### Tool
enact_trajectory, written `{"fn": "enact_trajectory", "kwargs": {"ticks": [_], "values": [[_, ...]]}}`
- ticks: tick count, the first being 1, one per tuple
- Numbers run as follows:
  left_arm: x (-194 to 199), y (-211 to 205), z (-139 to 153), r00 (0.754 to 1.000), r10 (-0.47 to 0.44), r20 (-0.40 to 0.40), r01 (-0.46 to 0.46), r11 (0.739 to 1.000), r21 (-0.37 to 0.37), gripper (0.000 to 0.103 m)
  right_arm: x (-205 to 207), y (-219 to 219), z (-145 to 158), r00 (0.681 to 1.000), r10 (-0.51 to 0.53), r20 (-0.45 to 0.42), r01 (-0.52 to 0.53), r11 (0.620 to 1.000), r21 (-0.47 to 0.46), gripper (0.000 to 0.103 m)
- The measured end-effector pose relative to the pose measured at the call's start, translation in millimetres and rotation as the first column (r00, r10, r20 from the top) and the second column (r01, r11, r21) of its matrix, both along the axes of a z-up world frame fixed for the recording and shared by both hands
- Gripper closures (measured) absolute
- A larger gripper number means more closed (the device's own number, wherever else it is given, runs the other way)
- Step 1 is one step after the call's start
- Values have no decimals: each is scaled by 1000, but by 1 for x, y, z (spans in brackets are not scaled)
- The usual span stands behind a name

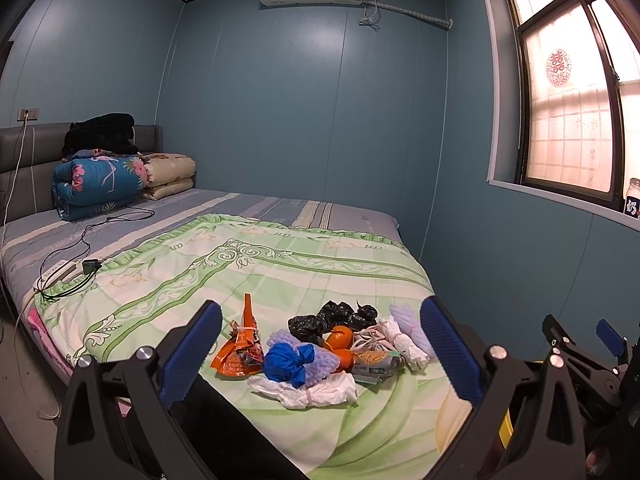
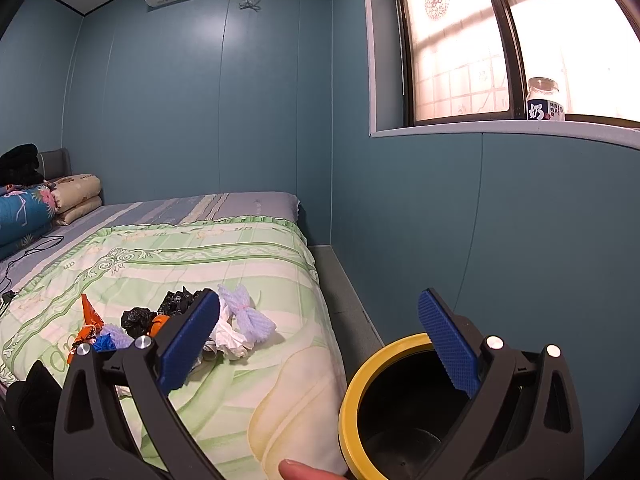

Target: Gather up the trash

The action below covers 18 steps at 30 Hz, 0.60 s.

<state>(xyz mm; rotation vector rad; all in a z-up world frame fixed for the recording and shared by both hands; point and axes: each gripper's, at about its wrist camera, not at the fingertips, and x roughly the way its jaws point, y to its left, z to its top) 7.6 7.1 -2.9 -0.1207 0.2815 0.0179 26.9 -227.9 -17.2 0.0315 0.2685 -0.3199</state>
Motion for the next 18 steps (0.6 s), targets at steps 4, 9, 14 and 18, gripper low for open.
{"fn": "enact_trajectory", "kwargs": {"ticks": [4,9,14,18], "values": [[0,0,0,1000,0,0,0,1000,-1,7,1,0,-1,1000,0,-2,0,1000,0,8],[0,1,-1,1000,0,-7,0,1000,-5,7,1,-1,-1,1000,-2,-5,2,1000,2,8],[0,2,-1,1000,1,-10,-2,1000,-7,7,2,0,-2,1000,-2,-9,2,1000,1,8],[1,2,-2,1000,0,-15,0,1000,-10,7,3,0,-3,1000,-3,-11,3,1000,1,8]]}}
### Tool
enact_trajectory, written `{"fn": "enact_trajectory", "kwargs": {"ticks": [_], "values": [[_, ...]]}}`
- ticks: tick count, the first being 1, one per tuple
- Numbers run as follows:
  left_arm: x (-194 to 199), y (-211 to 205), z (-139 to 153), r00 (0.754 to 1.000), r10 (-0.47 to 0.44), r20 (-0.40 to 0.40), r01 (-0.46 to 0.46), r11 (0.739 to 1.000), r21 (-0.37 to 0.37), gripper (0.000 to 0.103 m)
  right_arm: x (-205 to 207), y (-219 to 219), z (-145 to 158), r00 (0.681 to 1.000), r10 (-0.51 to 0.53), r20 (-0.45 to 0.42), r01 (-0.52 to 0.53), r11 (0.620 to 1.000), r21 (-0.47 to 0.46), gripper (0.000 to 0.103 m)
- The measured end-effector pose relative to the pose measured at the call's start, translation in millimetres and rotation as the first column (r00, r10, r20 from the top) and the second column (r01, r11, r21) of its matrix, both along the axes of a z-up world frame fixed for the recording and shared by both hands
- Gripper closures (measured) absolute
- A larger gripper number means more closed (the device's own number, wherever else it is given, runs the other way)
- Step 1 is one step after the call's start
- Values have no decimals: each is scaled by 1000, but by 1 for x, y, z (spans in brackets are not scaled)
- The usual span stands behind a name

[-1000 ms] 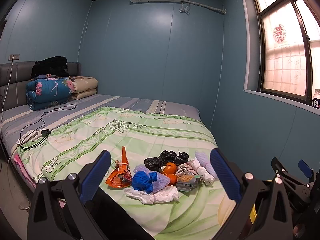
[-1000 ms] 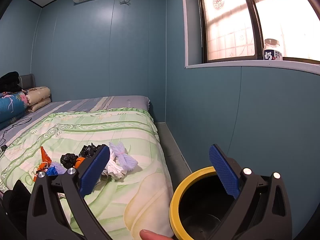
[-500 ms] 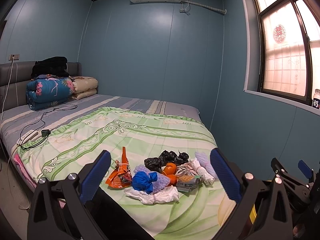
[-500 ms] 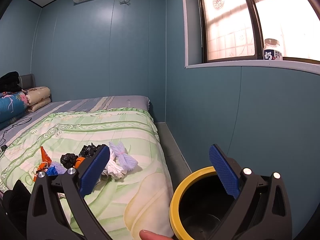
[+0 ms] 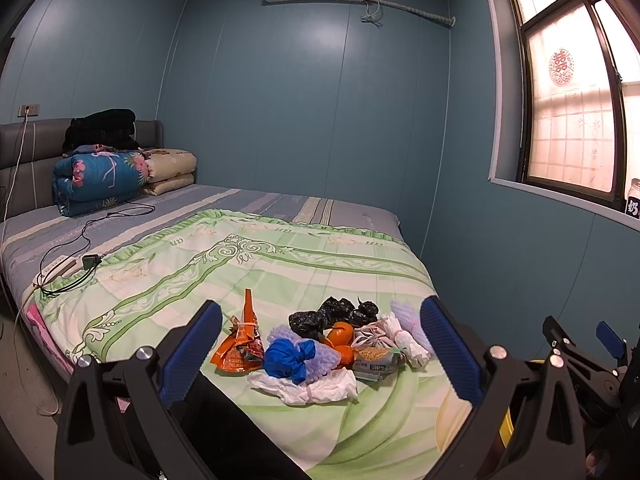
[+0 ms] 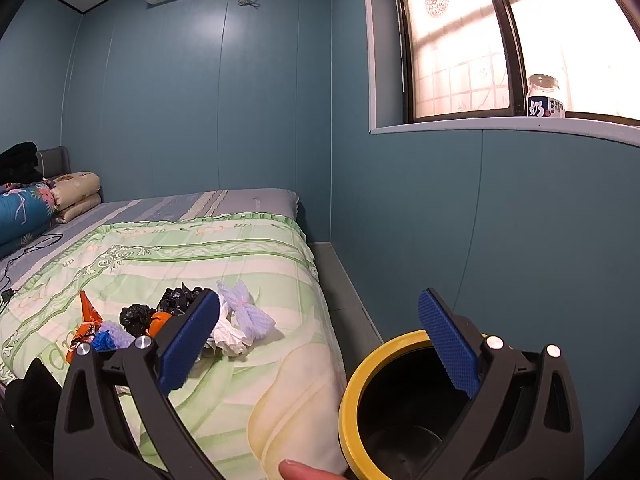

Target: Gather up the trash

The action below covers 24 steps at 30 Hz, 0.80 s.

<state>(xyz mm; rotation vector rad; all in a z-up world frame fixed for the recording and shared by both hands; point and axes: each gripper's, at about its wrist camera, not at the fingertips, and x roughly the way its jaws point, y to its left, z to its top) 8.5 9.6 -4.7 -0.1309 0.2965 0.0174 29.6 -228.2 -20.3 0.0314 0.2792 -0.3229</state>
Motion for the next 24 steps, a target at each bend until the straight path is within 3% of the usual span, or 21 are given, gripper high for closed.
{"fn": "enact_trajectory", "kwargs": {"ticks": [24], "values": [[-1,2,-2,1000,0,-7,0,1000,-6,7,1,1,-3,1000,1,-5,-1,1000,2,8]]}}
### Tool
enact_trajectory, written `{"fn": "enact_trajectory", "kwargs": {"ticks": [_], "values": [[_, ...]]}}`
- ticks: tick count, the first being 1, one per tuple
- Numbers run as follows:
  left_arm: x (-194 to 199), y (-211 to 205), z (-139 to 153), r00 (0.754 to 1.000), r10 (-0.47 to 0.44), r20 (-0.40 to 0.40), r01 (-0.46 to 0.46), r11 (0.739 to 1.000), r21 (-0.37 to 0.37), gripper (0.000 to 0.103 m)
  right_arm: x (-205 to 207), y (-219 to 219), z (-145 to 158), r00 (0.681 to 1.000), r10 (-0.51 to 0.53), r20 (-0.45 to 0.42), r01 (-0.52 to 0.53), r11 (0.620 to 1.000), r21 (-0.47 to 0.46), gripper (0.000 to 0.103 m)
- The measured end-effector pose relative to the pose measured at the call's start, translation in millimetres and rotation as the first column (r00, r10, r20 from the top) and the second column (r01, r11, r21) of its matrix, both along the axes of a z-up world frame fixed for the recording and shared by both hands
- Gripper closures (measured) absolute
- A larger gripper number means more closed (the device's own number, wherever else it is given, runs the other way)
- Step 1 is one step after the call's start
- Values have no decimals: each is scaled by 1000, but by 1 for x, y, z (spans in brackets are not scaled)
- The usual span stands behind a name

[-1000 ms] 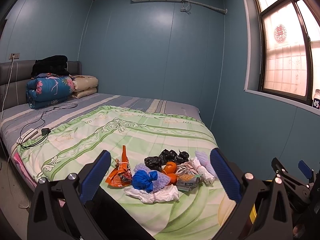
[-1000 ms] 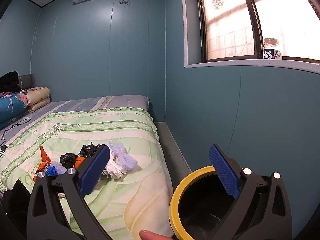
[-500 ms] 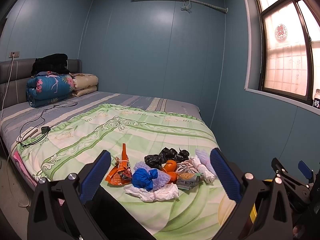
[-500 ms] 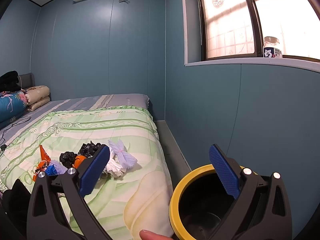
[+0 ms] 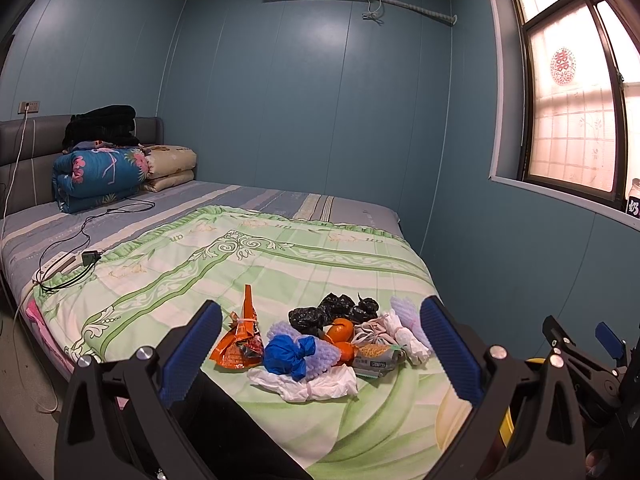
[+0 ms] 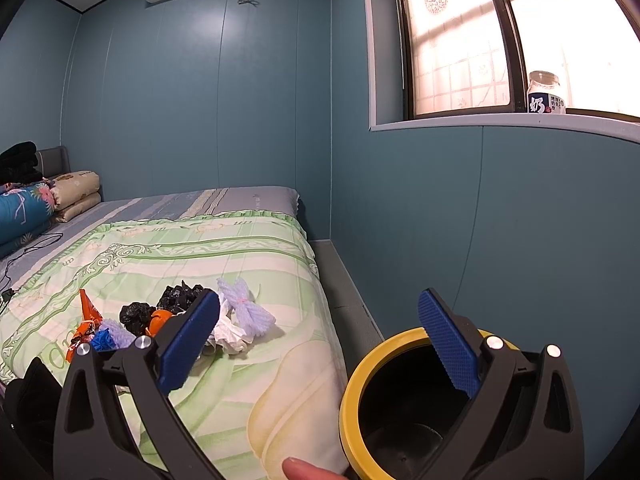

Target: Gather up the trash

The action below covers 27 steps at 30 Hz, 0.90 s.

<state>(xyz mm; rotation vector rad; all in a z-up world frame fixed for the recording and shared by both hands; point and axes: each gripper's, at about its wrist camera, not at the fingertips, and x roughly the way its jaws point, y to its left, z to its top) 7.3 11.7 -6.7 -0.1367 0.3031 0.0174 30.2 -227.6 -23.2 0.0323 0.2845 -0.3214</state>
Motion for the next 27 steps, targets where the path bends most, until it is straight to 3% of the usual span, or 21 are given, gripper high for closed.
{"fn": "enact_trajectory", "kwargs": {"ticks": [15,27], "values": [[0,2,-1,1000,-1,-7,1,1000,-1,7,1,-6,-2,1000,-1,18,0,999,41,8],[4,2,-1,1000,4,-23,-4,1000,-6,7,6,0,-2,1000,10,14,-10,1000,-4,8]]}}
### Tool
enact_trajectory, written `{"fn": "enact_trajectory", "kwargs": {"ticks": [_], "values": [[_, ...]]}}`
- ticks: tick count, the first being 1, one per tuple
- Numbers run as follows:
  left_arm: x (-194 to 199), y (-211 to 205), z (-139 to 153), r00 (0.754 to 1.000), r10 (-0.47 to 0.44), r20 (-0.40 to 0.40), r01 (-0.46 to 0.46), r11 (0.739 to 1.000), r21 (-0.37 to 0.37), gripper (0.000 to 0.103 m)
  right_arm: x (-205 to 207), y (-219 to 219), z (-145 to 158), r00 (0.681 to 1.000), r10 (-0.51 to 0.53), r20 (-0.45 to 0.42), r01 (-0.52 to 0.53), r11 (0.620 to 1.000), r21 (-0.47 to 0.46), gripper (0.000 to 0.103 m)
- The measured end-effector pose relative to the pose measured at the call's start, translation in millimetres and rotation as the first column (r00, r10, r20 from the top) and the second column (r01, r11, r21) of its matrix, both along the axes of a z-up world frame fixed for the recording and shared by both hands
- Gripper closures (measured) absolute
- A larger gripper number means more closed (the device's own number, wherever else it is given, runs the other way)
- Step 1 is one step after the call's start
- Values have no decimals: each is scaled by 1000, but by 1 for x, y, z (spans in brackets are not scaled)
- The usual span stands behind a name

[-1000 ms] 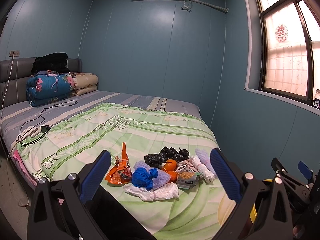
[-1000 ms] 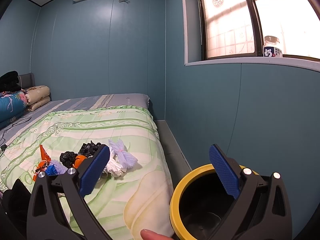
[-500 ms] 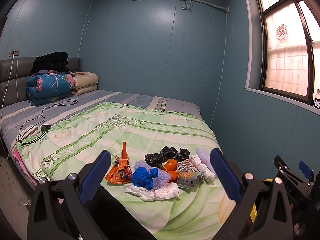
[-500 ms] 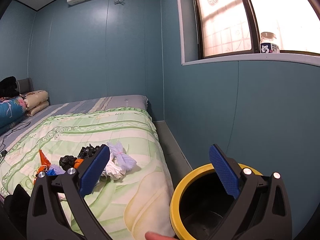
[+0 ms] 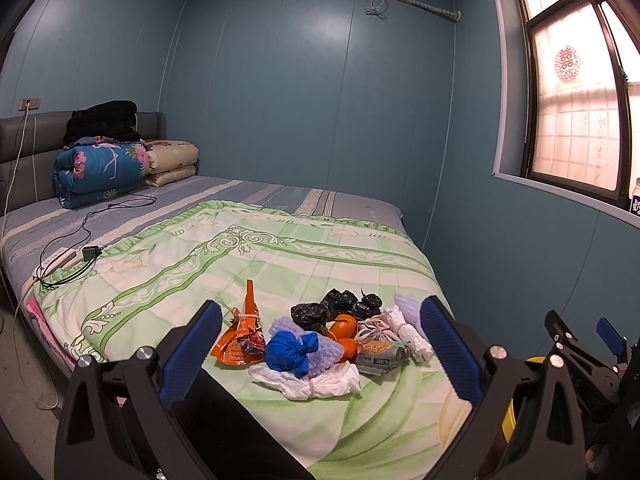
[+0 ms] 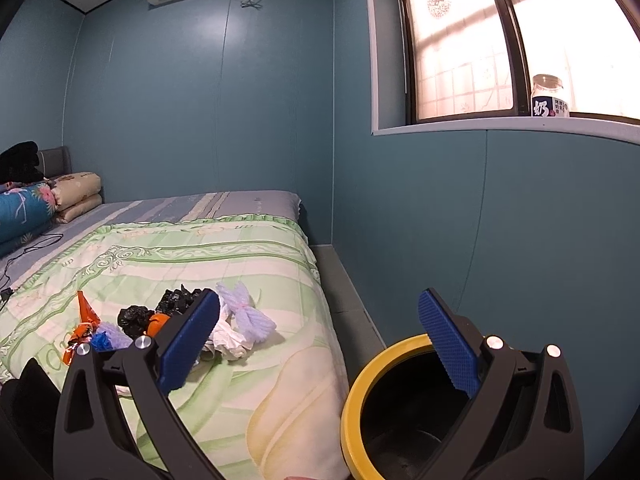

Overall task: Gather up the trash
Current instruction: 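Grasp the orange snack wrapper with the left tool while the right tool grasps the lavender mesh bundle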

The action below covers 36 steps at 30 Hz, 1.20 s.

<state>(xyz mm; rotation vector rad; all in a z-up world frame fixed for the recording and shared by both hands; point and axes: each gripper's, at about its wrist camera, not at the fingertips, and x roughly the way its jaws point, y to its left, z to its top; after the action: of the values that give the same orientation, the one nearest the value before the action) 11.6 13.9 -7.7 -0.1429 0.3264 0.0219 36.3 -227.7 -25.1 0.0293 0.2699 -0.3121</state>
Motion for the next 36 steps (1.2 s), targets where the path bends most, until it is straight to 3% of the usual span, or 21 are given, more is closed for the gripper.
{"fn": "enact_trajectory", "kwargs": {"ticks": [7,9,12,15,22,25,31,36], "values": [[6,7,0,1000,-1,-14,1,1000,-18,7,3,-6,4,999,27,23,-28,999,26,8],[15,16,1,999,-24,-36,23,999,-41,7,11,-4,9,997,52,59,-52,999,-6,8],[38,33,0,995,-35,-98,32,999,-35,7,47,0,13,984,161,-75,-165,984,-61,8],[69,51,-3,982,-20,-188,22,1000,10,7,81,-1,13,970,185,-161,-193,981,-36,8],[133,92,-25,938,-21,-346,56,994,89,7,185,-1,-12,899,265,-348,-290,957,-20,8],[155,115,-38,916,-58,-397,74,997,26,7,232,-8,-35,830,313,-461,-327,944,52,8],[194,138,-70,873,-78,-482,89,996,1,7,280,-13,-72,762,335,-554,-357,931,73,8],[221,140,-90,849,-118,-514,109,993,-48,7,296,-11,-87,708,402,-581,-417,902,117,8]]}}
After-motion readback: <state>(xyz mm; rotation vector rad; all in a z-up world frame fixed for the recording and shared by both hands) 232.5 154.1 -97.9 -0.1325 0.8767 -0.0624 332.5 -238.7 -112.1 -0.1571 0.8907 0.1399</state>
